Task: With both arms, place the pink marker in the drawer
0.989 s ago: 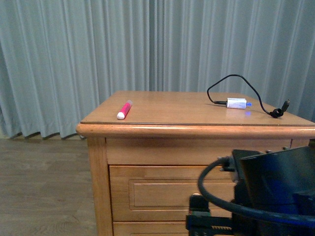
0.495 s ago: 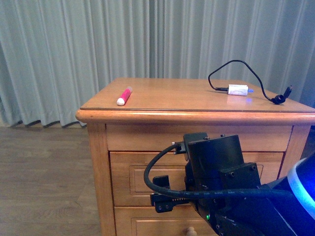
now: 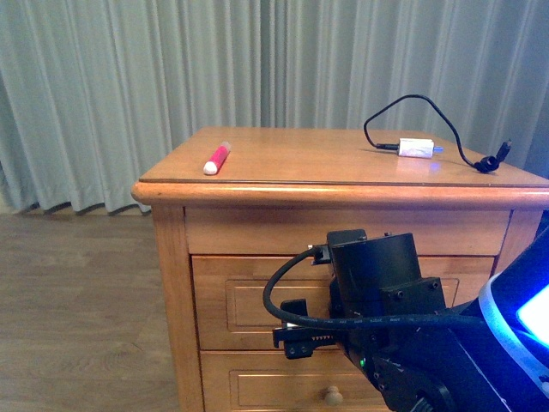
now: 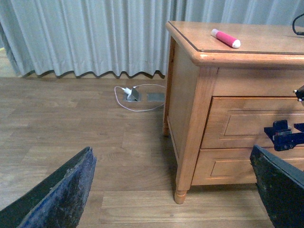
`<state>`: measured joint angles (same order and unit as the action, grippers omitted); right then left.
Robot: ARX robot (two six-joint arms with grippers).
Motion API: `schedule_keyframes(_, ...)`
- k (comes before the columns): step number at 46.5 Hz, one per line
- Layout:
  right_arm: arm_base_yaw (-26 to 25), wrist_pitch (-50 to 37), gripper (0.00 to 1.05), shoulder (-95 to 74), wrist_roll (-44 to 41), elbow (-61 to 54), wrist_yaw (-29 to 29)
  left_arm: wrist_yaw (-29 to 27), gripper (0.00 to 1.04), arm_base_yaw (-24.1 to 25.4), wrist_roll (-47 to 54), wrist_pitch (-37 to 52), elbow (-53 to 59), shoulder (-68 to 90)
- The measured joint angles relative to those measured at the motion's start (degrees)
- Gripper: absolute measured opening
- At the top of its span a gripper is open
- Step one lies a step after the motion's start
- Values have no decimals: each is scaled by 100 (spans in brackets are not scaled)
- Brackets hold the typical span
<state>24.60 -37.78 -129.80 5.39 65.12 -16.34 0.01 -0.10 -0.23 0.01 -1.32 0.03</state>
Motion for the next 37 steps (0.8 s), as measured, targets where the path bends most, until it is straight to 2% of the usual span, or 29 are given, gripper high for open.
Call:
schedule_keyframes(4,-20,-7,82,-13,-2,2,-15,0,99,0,0,0,0,0)
schedule_keyframes(14,-63,-31,39,-13,2,4,-94,0,99,0,0,0,0,2)
schedule_keyframes(19,-63,59,24,-13,11,4,-111,0,99,0,0,0,0,0)
schedule_keyframes(30,-59,291,22,140,164,-107,-4,0,99,0,-2,0,0,2)
schedule_keyframes(37,42,365,21,763,326,-942,7,2,99,0,0,0,0,0)
